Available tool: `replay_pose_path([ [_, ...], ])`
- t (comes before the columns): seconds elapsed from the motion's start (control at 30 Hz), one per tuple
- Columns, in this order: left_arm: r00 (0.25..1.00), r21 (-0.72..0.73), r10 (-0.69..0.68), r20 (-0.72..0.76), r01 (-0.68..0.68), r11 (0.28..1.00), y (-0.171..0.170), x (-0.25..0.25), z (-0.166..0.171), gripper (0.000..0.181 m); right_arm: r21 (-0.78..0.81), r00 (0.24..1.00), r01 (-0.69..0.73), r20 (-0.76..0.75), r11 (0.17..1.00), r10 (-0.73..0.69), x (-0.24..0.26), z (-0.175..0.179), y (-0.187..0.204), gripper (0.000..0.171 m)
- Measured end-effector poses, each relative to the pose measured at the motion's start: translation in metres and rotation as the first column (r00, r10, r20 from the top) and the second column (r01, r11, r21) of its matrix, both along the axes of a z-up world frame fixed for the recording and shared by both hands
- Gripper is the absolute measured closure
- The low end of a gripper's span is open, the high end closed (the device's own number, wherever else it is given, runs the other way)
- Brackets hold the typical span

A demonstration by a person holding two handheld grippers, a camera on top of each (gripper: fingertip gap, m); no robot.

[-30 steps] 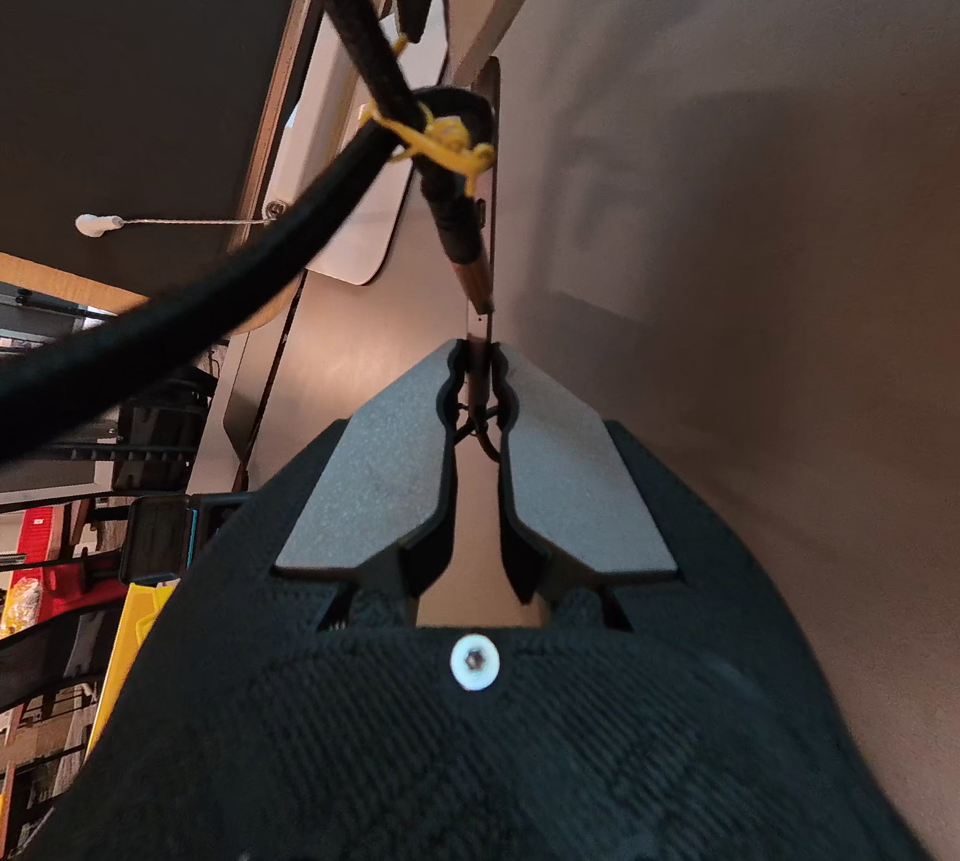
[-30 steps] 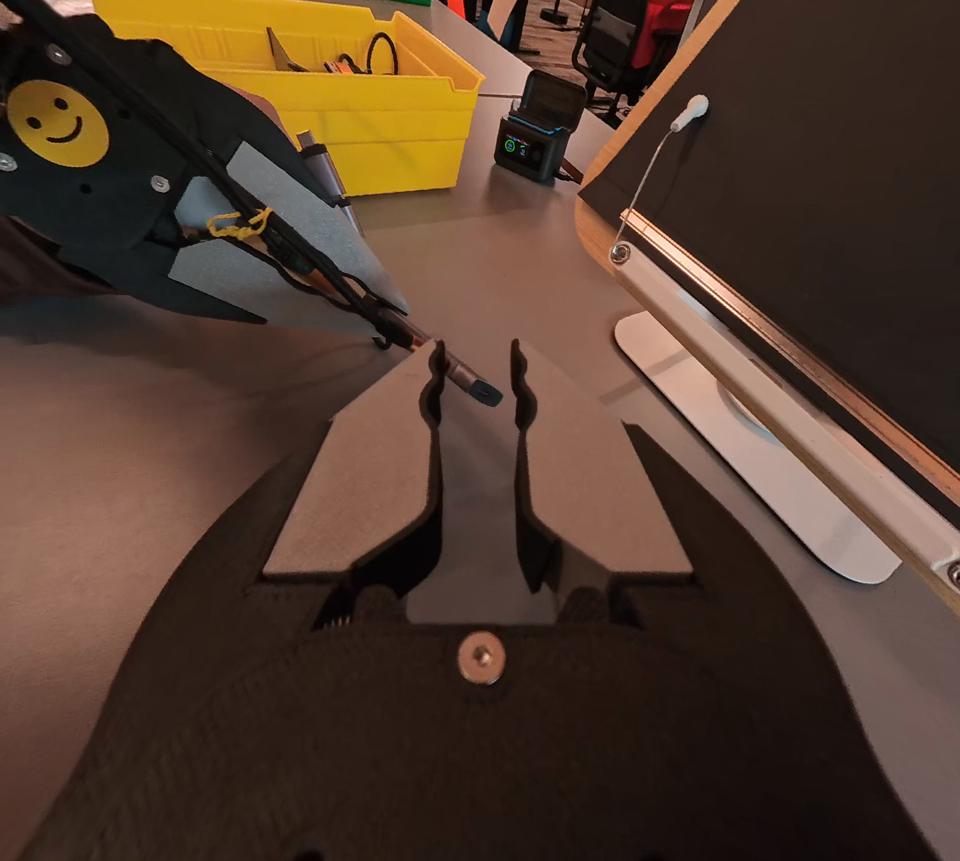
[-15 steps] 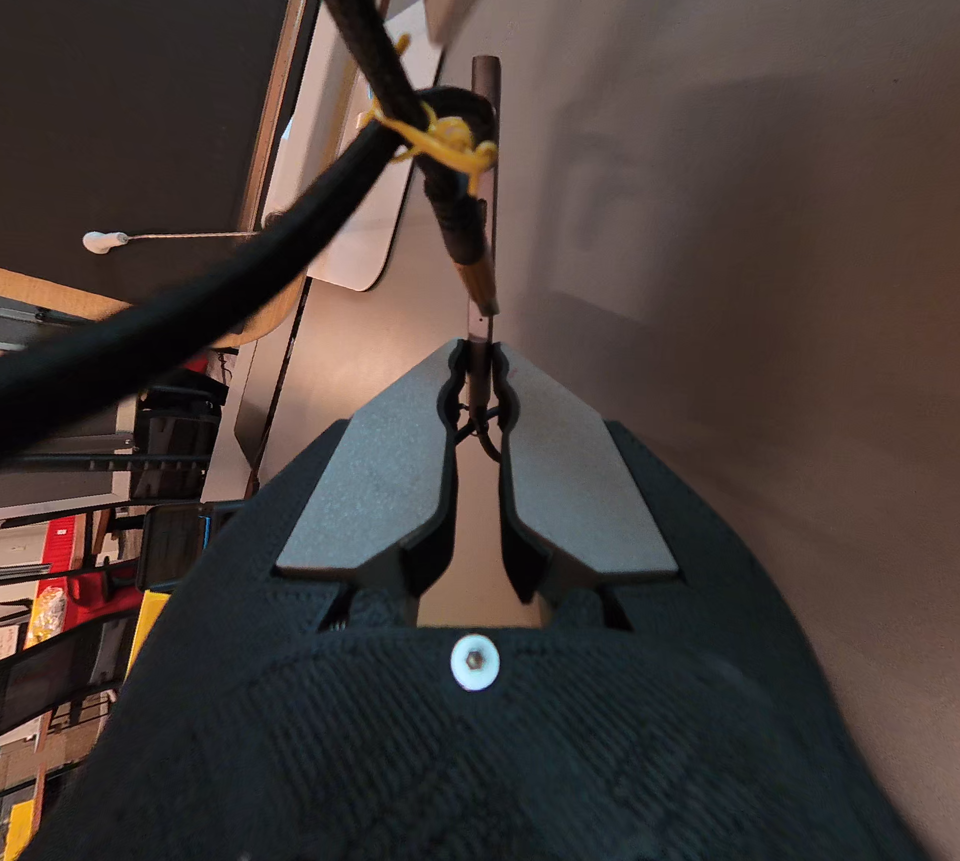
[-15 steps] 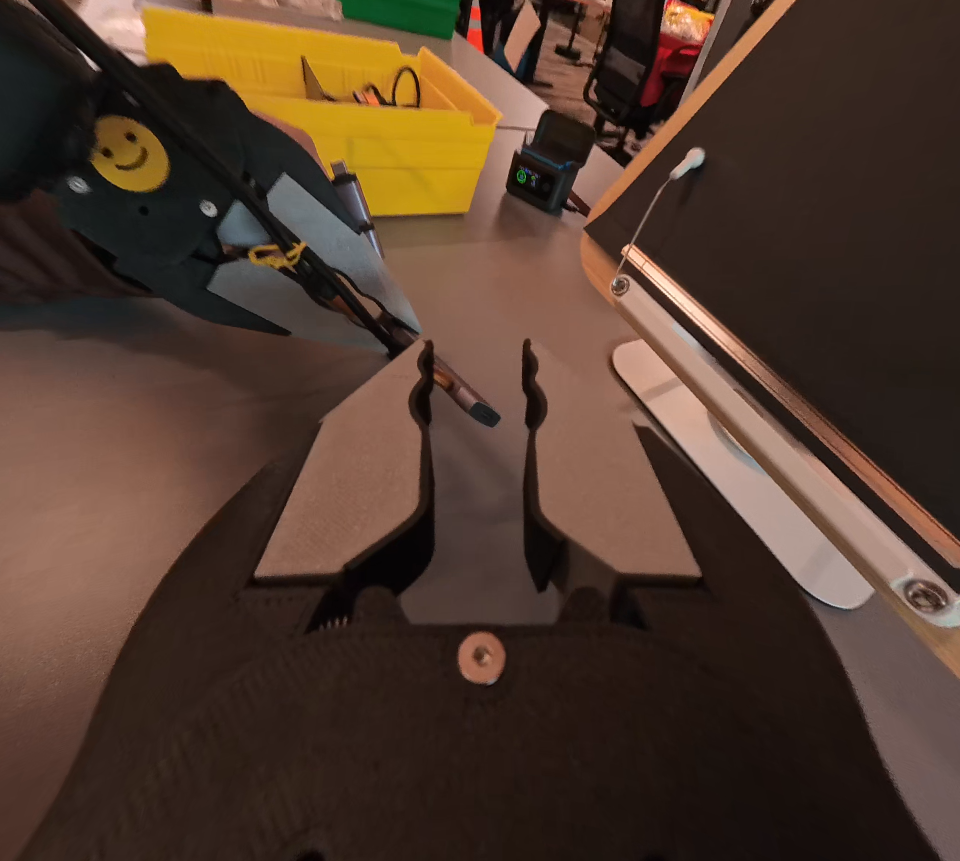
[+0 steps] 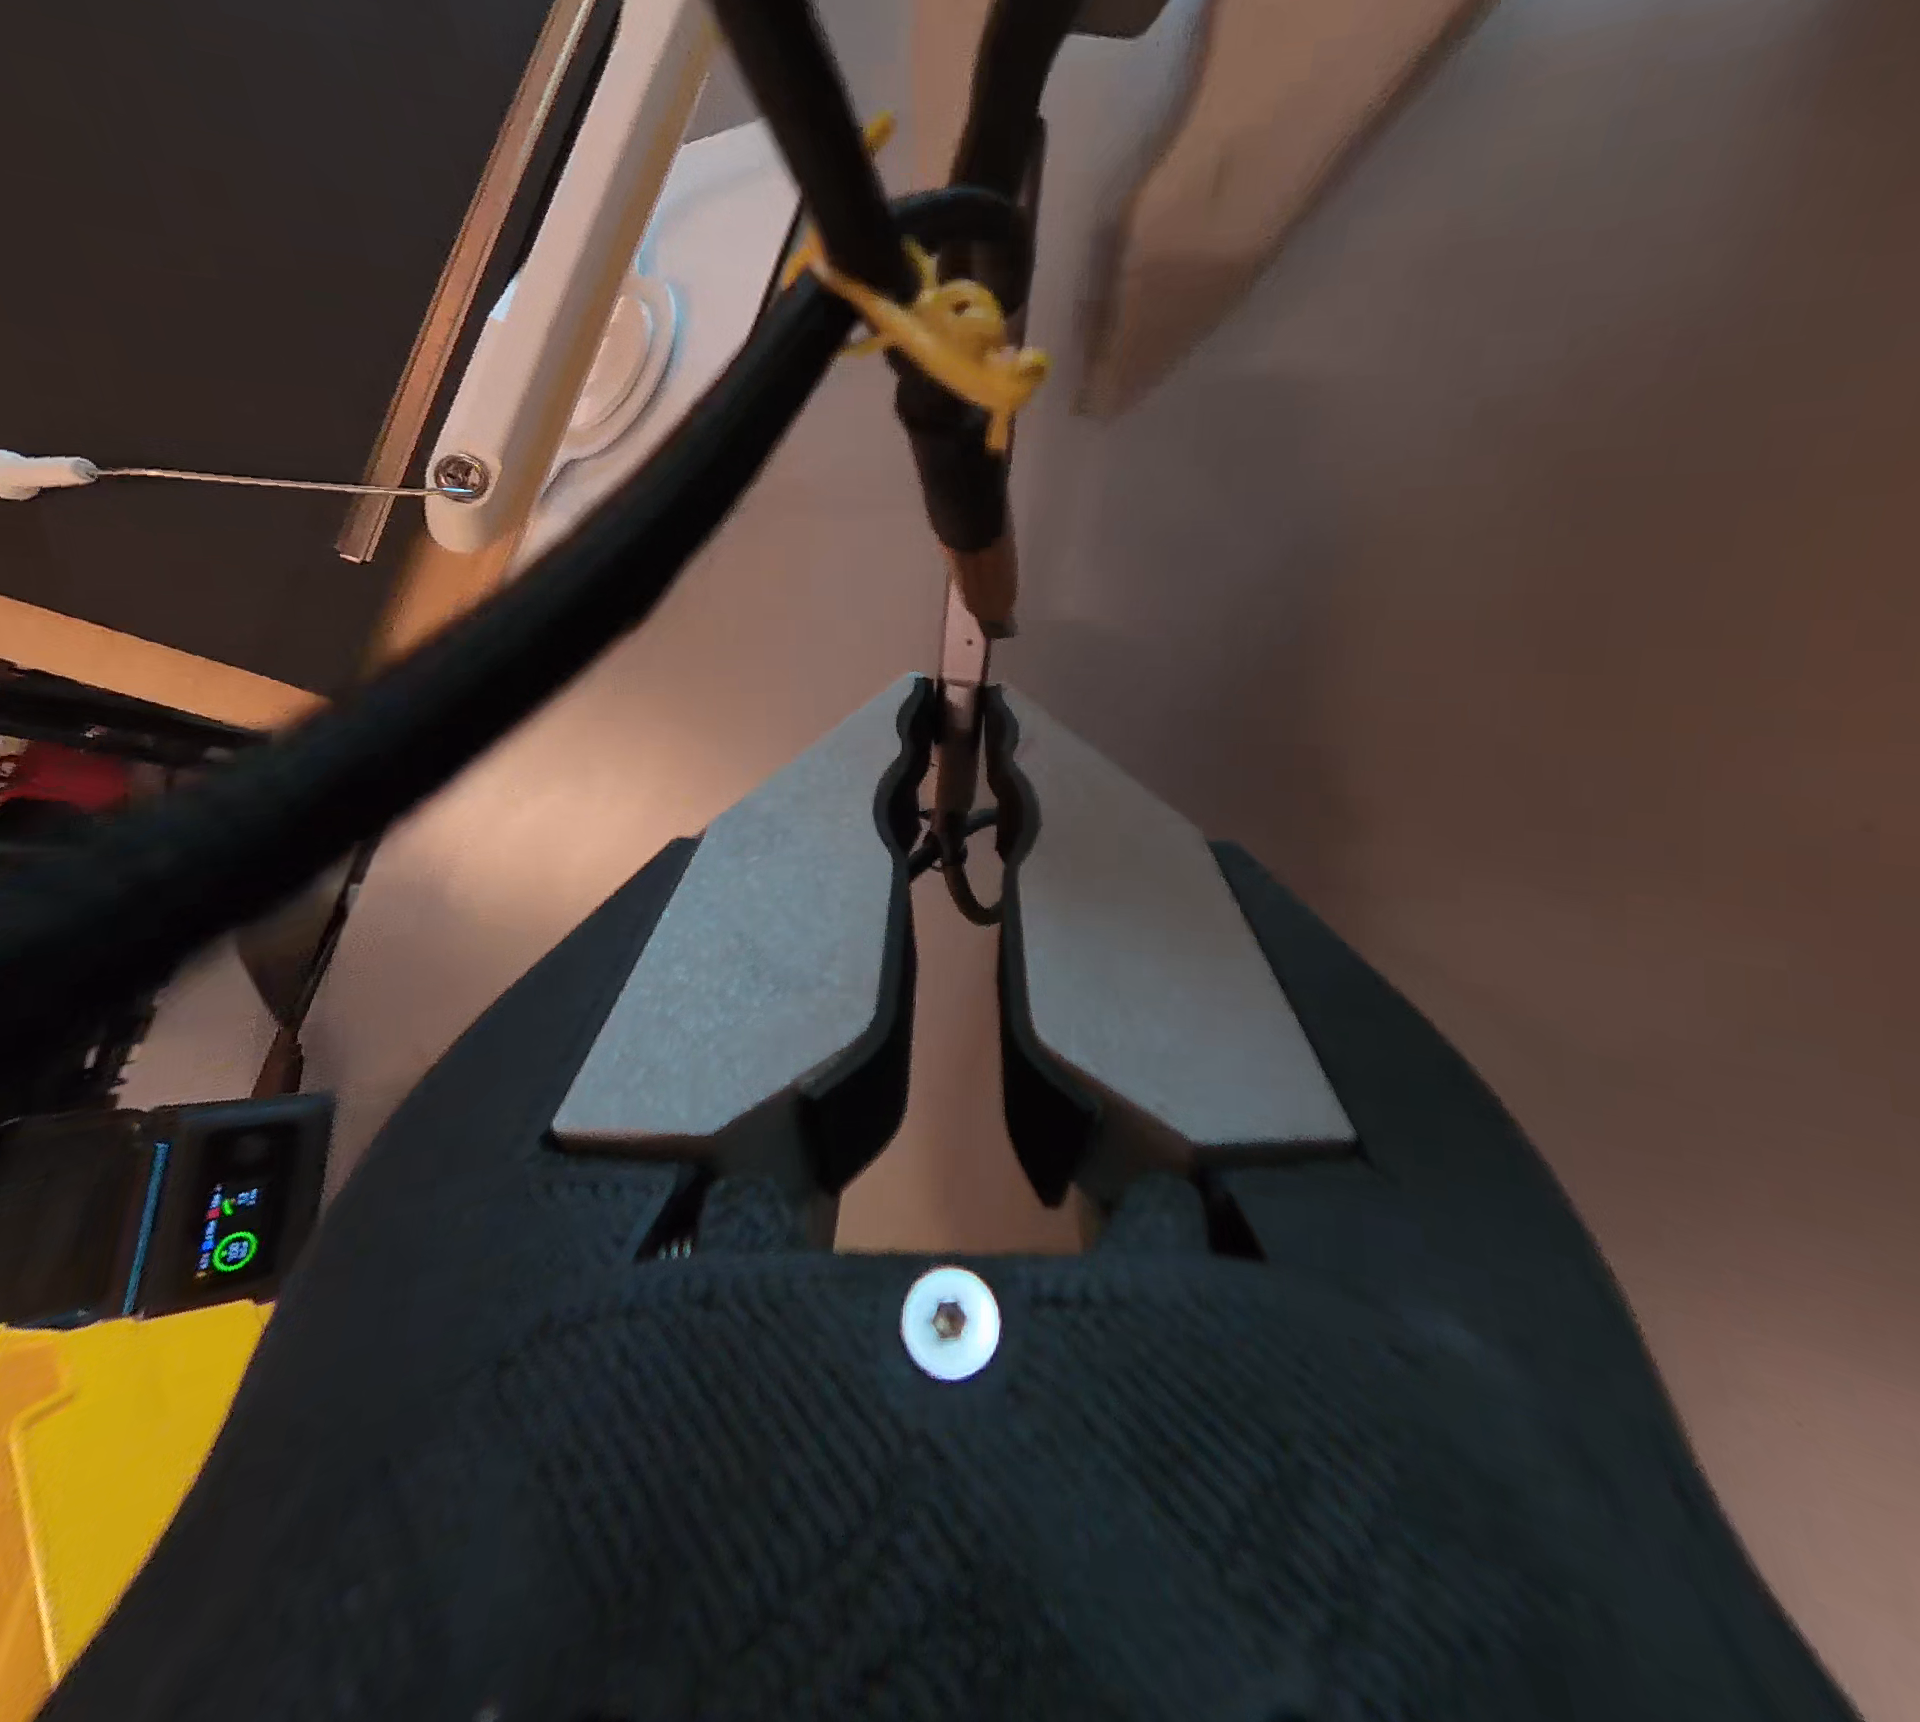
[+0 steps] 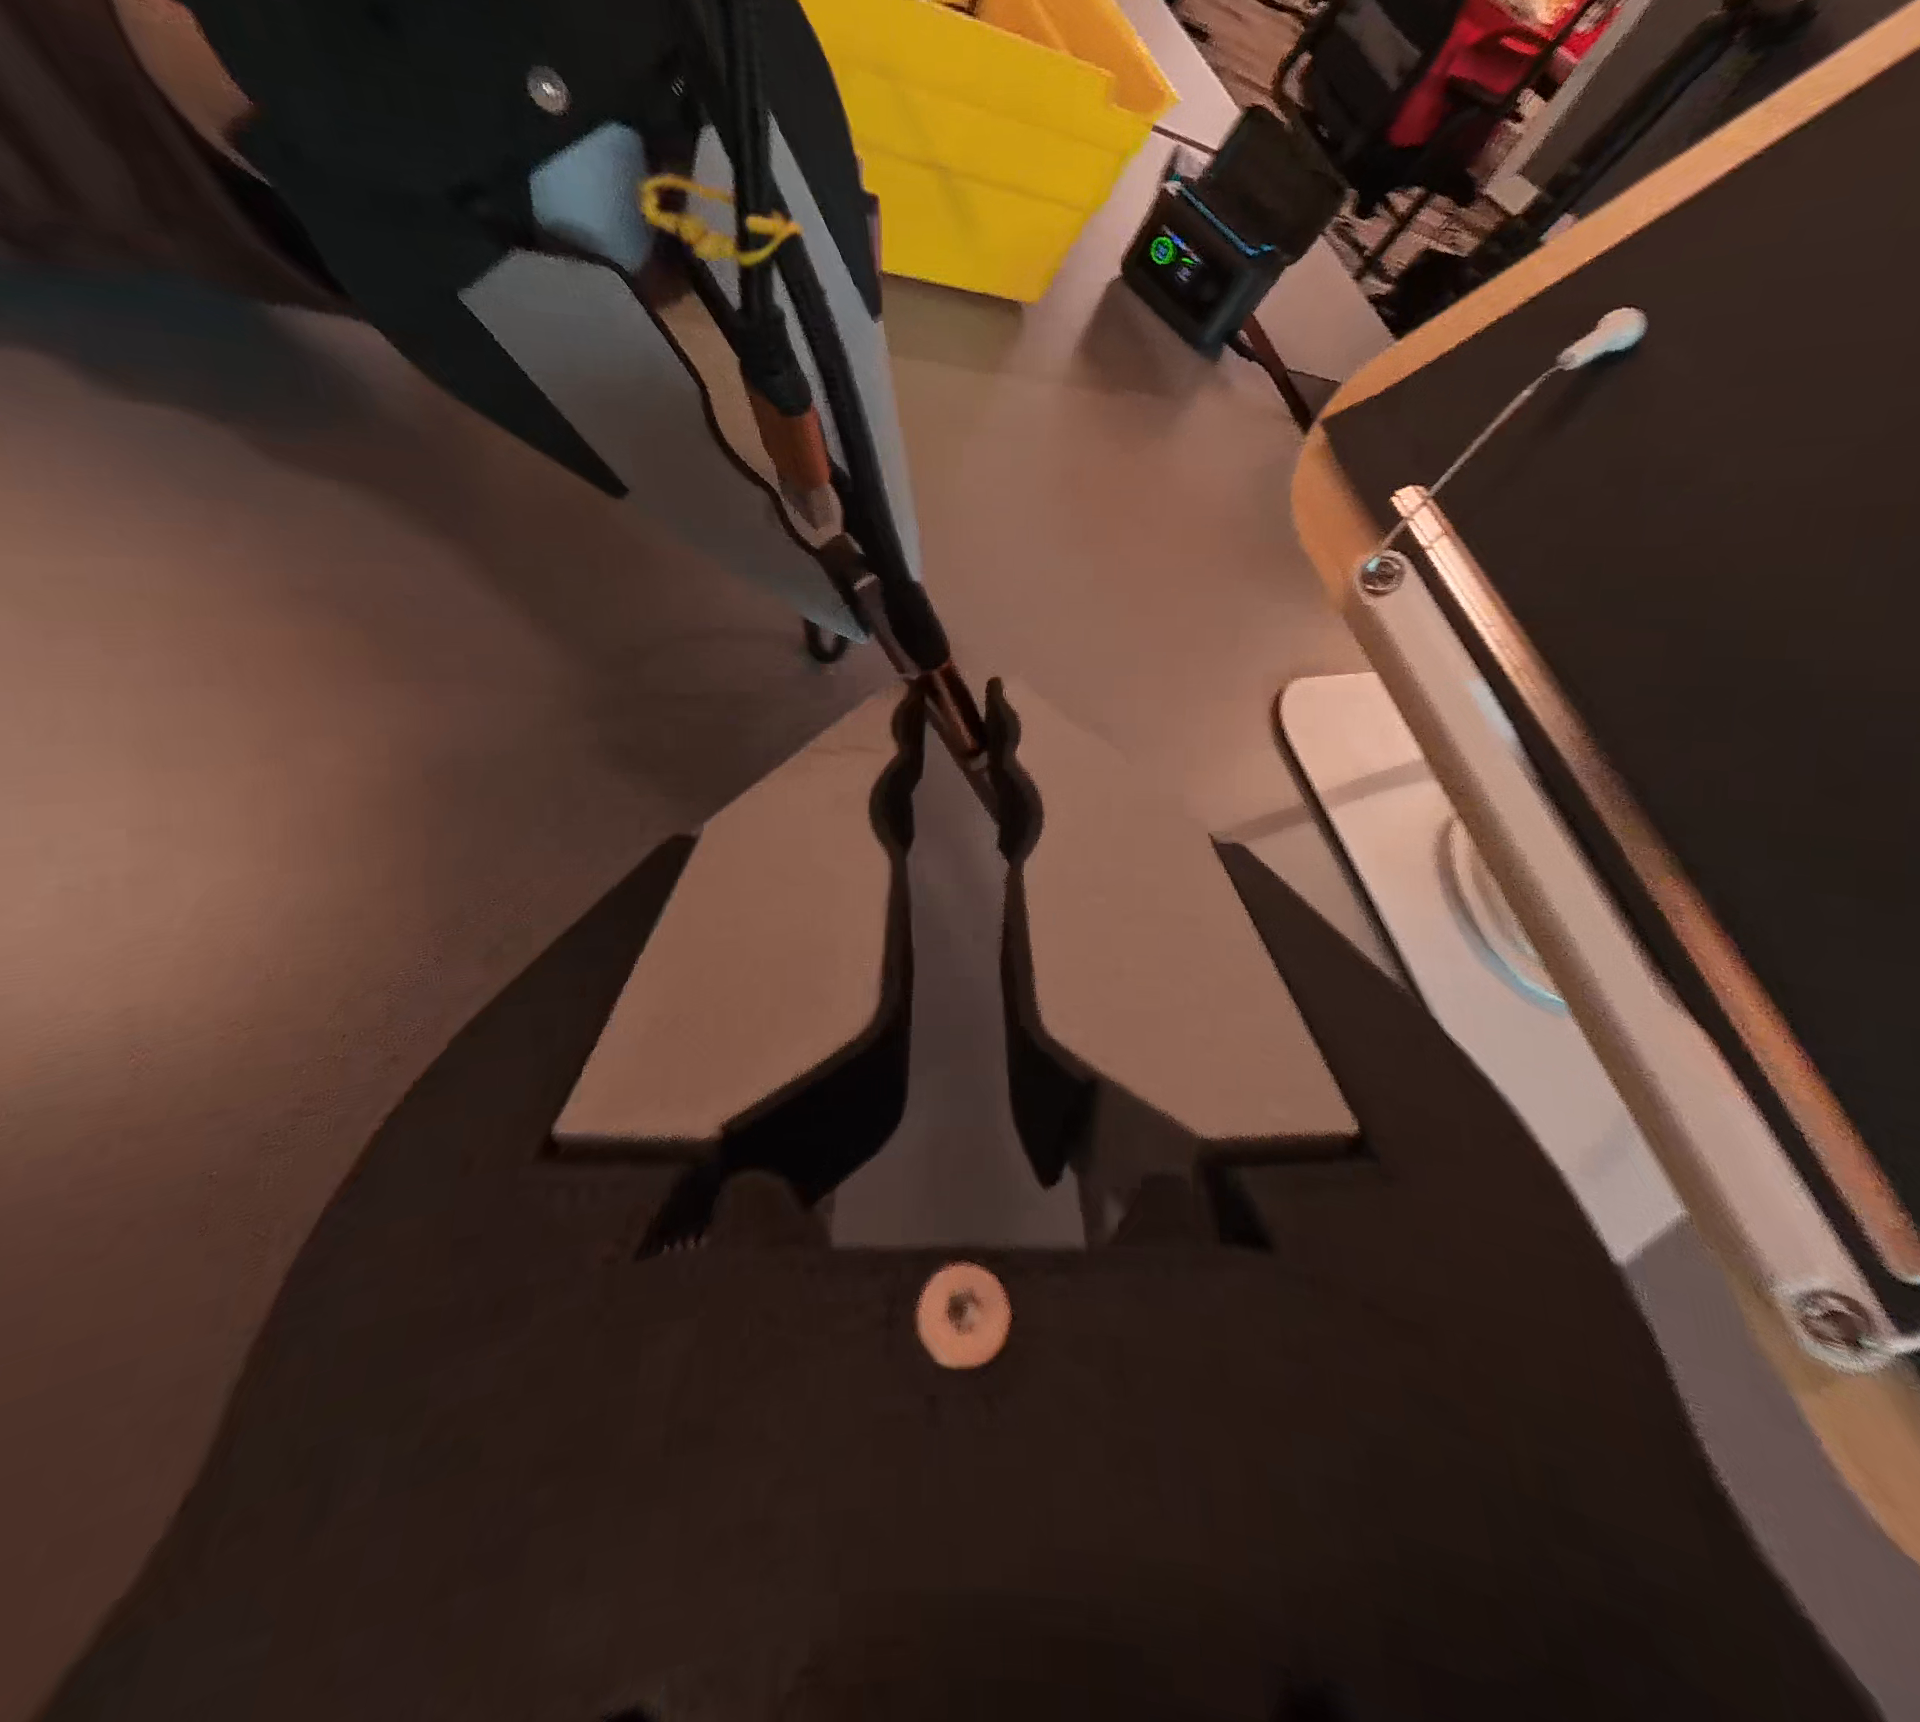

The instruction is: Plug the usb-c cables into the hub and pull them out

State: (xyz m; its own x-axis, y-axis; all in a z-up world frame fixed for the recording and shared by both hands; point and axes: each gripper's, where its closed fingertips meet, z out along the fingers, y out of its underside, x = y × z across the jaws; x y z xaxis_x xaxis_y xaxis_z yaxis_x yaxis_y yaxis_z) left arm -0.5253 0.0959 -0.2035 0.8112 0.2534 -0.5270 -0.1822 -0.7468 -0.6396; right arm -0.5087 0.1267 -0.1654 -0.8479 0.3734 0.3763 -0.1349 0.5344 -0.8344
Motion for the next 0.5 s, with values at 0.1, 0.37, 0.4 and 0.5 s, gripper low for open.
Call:
replay_pose_path([
  [0.1, 1.000, 0.019, -0.012, -0.028, 0.012, 1.000, 0.003, 0.001, 0.004, 0.174, -0.026, 0.999, 0.042, -0.002, 0.999, -0.043, -0.005, 0.007, 0.004, 0.166],
  [0.37, 0.993, 0.345, -0.063, -0.097, 0.093, 0.934, 0.014, 0.022, 0.063, 0.173, -0.354, 0.856, 0.383, 0.484, 0.853, -0.184, -0.057, 0.003, 0.065, 0.169],
  [0.4, 0.988, 0.353, -0.152, -0.020, 0.149, 0.924, 0.021, 0.036, 0.055, 0.171, -0.409, 0.836, 0.389, 0.534, 0.825, -0.129, -0.057, 0.006, 0.066, 0.170],
  [0.5, 0.953, 0.297, -0.248, 0.173, 0.190, 0.936, 0.036, 0.057, 0.022, 0.166, -0.555, 0.792, 0.383, 0.608, 0.738, 0.046, -0.052, 0.021, 0.062, 0.170],
])
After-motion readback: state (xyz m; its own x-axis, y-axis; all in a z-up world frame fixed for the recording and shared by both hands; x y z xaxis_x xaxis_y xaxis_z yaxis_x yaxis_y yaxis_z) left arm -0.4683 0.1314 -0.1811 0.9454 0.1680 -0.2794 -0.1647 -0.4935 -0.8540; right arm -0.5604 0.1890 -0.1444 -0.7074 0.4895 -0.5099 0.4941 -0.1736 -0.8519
